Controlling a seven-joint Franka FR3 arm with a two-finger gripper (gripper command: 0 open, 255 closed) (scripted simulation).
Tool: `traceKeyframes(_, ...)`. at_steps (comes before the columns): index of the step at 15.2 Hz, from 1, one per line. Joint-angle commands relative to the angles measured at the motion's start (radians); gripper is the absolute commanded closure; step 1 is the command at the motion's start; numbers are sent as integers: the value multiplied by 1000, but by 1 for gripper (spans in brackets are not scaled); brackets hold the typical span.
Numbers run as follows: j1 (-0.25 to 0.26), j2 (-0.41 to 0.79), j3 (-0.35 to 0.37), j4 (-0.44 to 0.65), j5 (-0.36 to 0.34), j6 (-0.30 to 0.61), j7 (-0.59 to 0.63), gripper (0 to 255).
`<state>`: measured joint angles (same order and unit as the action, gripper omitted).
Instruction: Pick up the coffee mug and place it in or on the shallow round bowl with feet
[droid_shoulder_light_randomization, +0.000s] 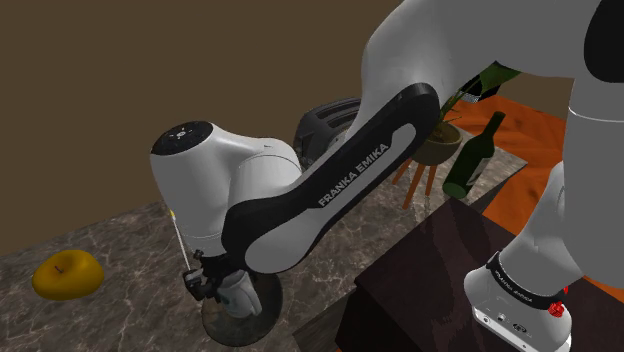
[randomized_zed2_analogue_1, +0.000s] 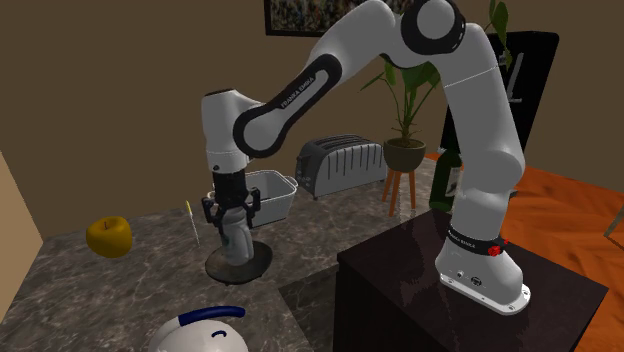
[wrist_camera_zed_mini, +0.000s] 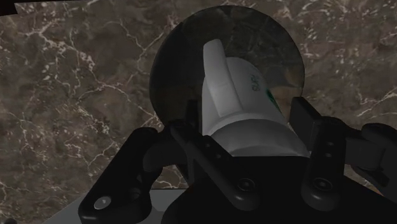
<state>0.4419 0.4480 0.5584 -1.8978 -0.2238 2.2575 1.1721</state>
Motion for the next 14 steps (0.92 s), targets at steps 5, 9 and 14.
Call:
traceKeyframes(5, 1, 4, -2, -2, -3, 7, 2, 255)
traceKeyframes(9, 1, 4, -2, -2, -3, 7, 2, 0)
traceKeyframes(14, -6, -16, 6, 6, 11, -19, -7, 0)
